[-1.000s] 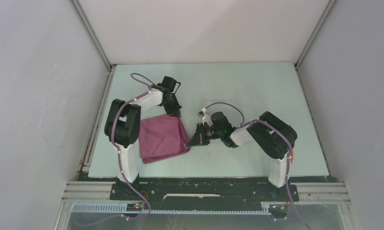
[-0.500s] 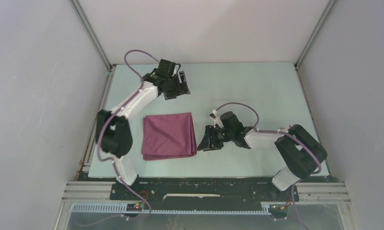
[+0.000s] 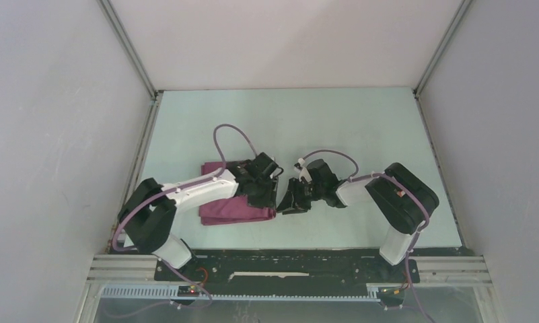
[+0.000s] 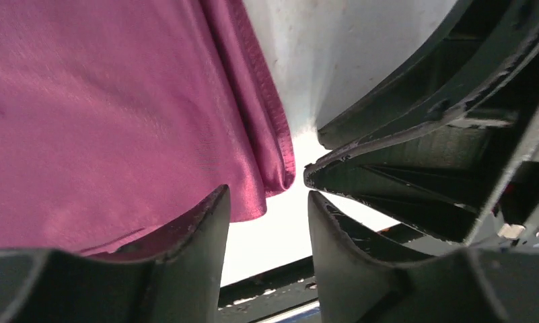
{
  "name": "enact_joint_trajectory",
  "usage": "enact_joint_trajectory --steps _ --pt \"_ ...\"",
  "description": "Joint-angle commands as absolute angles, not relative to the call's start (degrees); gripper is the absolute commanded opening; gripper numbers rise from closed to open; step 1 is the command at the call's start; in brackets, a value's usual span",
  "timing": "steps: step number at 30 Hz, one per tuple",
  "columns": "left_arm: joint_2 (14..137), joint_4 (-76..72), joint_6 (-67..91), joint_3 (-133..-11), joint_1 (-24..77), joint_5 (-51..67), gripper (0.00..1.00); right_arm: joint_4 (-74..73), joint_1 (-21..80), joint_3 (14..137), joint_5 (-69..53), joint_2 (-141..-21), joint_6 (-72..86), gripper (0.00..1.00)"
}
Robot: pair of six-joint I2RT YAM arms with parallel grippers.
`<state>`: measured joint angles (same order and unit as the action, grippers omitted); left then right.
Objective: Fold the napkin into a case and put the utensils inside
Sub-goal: Smooth out the lower triangle-folded napkin at the center of the board.
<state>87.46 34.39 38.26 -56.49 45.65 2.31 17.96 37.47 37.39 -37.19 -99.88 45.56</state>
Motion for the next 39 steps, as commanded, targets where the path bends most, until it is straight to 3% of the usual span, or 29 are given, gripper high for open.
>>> enact_joint_trajectory --steps 1,7,10,14,19,25,32,39 --pt "88.6 32.1 42.6 -55.8 47.8 -3.1 0.47 25.0 36.9 37.3 -39.4 -102.8 48.8 0.43" --pt "85.1 31.6 44.4 -52.9 48.7 -5.8 0.48 26.5 37.0 38.4 -39.0 -105.6 49.1 0.38" --pt "85.4 31.1 44.9 -52.3 48.7 -4.3 0.42 25.8 37.4 40.2 -38.9 -106.8 49.0 0.36" --pt "85.7 30.3 46.1 -51.0 48.9 -2.9 0.39 19.3 38.9 42.4 -35.2 -105.9 46.4 0.46" --pt "86.4 30.1 46.7 -50.6 49.1 -2.3 0.37 11.9 41.1 44.0 -29.7 -104.6 43.9 0.48" --pt "87.6 30.3 46.3 -51.3 50.7 -1.4 0.43 10.1 42.7 44.5 -27.2 -104.5 42.8 0.33" --pt "88.9 31.2 46.3 -51.7 51.0 -1.6 0.33 10.9 42.8 44.4 -28.3 -104.9 43.2 0.13" --pt "91.7 32.1 45.5 -54.0 51.4 -1.6 0.29 12.0 42.5 44.4 -29.8 -105.0 44.2 0.15"
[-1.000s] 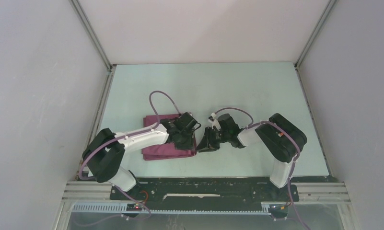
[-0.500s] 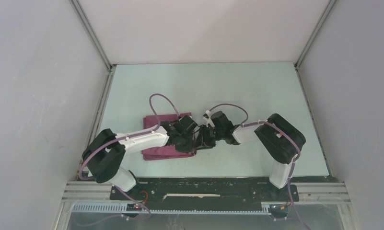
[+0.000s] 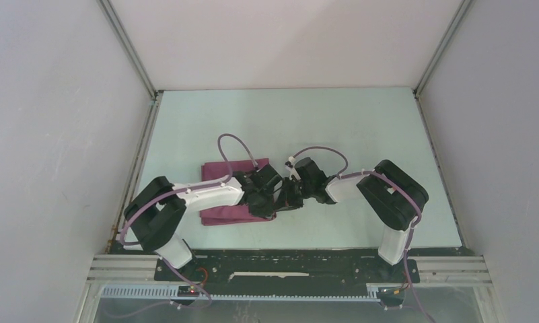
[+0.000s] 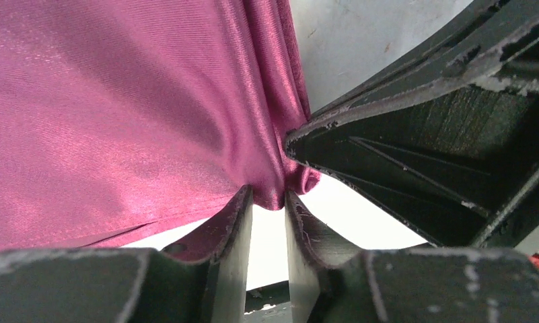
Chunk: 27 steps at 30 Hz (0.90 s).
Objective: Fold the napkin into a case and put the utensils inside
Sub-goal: Smooth out the lower triangle-folded napkin at the center of the board.
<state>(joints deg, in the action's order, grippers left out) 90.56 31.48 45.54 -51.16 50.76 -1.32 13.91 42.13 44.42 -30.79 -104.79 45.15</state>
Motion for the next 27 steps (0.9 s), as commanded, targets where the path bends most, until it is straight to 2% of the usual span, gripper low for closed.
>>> enact_joint_trajectory --steps 1,4,8,17,23,27 --pt "92.0 32.2 45.5 -54.2 51.5 -1.6 0.28 12.2 42.5 44.4 -29.8 -105.0 44.4 0.15" --pt "92.5 32.5 45.3 -54.9 51.6 -2.0 0.19 12.4 42.5 44.4 -30.1 -105.3 44.4 0.13" --pt "91.5 33.8 45.3 -55.9 52.2 -3.2 0.10 13.6 42.5 43.8 -30.7 -105.5 44.8 0.05" --pt "92.5 34.5 45.5 -57.6 52.9 -2.4 0.09 15.8 41.9 42.4 -31.7 -105.8 46.2 0.04" --pt "93.5 34.1 44.7 -58.1 53.1 -0.8 0.17 15.3 40.8 41.6 -31.8 -104.3 46.6 0.13" --pt "89.6 35.2 44.7 -58.1 53.1 -0.5 0.34 15.1 38.8 39.4 -32.4 -102.5 46.8 0.29"
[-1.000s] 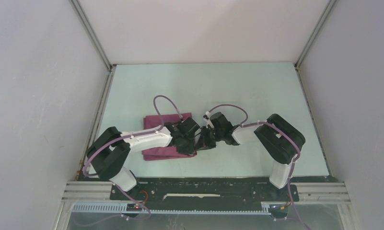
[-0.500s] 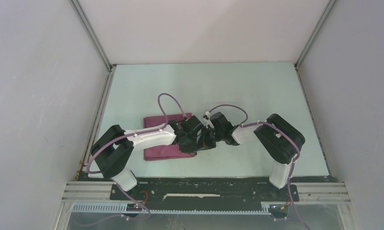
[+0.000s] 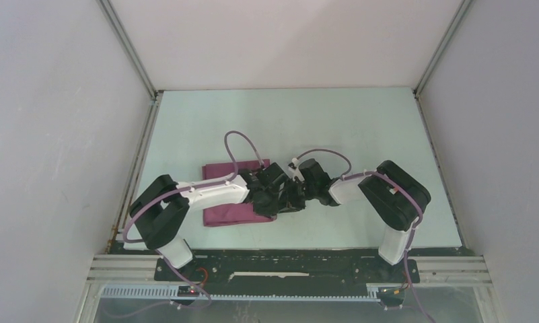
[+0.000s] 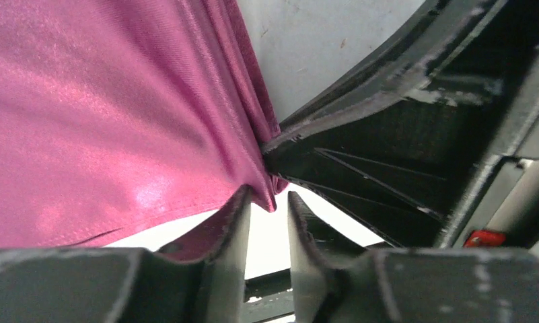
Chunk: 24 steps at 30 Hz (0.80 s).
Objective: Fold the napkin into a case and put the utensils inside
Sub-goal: Smooth out the lower triangle-folded napkin at the center of the board.
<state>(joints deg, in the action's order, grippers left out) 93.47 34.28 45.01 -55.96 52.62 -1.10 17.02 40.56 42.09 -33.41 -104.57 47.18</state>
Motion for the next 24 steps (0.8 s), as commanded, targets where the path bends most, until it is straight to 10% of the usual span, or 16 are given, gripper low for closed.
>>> enact_joint_trajectory --steps 1,12,24 --pt "87.4 35.7 44.4 -58.4 53.1 -0.4 0.38 14.8 38.3 38.9 -32.5 -101.9 46.5 0.32" --pt "67.8 38.9 39.0 -55.4 43.4 3.3 0.66 16.6 40.7 36.9 -31.8 -98.5 45.8 0.60" --pt "57.5 41.7 37.5 -50.3 32.0 3.6 0.69 10.7 46.0 42.9 -25.2 -104.3 46.1 0.43"
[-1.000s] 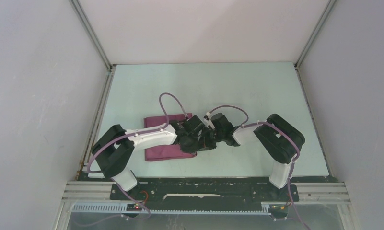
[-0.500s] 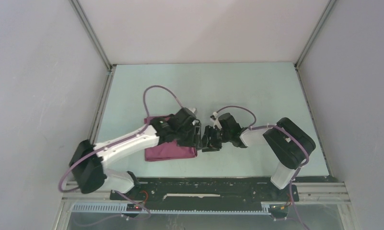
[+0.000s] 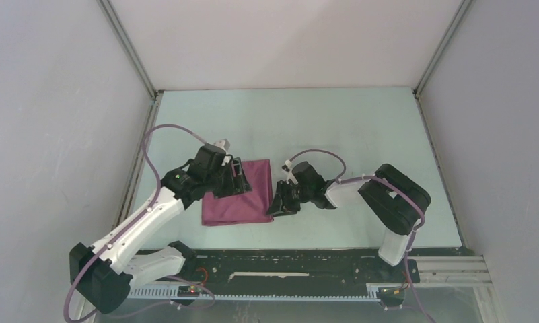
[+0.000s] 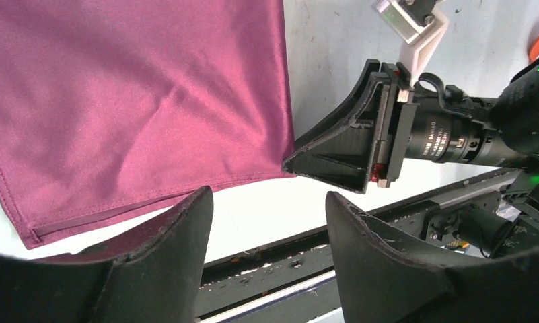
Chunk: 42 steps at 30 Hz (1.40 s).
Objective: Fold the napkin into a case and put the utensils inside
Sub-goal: Smooth out the lower triangle-folded napkin at the center of the board, then move the lower triangle-folded napkin to the center of the board, then smooth out the lower triangle-folded napkin at the center of the board.
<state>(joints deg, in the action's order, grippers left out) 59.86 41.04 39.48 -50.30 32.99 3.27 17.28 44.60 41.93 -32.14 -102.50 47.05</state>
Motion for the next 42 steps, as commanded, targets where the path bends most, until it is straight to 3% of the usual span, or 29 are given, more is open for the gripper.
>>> enact_joint_trajectory --steps 1,6,20,21,24,27,31,36,42 --pt "57.3 41.9 37.5 -50.2 31.9 3.4 0.69 9.8 46.0 42.9 -24.4 -104.1 46.1 0.36" --pt "56.5 42.0 37.5 -49.5 30.7 2.6 0.68 6.0 44.7 42.8 -22.6 -102.5 44.2 0.00" --pt "58.3 29.7 44.4 -39.9 18.8 14.2 0.72 -14.6 24.8 41.4 -35.2 -96.9 24.1 0.00" --pt "59.0 28.8 45.1 -39.1 17.9 14.5 0.72 -16.8 24.2 42.1 -33.7 -96.3 24.0 0.03" --pt "61.7 24.3 46.4 -38.3 14.8 15.3 0.72 -20.6 22.0 43.4 -31.3 -93.9 24.5 0.30" --pt "67.4 22.2 46.4 -40.7 12.3 16.1 0.68 -29.0 23.8 47.9 -18.2 -89.4 22.7 0.52" --pt "74.3 19.3 46.0 -43.2 9.0 17.9 0.57 -32.2 27.4 53.2 -10.8 -84.4 21.5 0.57" --pt "83.0 14.3 46.3 -46.1 7.1 20.5 0.25 -18.2 31.3 53.0 -32.4 -88.6 27.9 0.56" --pt "88.7 11.1 47.6 -47.7 6.5 17.5 0.15 -4.4 30.4 48.7 -39.7 -96.6 33.2 0.55"
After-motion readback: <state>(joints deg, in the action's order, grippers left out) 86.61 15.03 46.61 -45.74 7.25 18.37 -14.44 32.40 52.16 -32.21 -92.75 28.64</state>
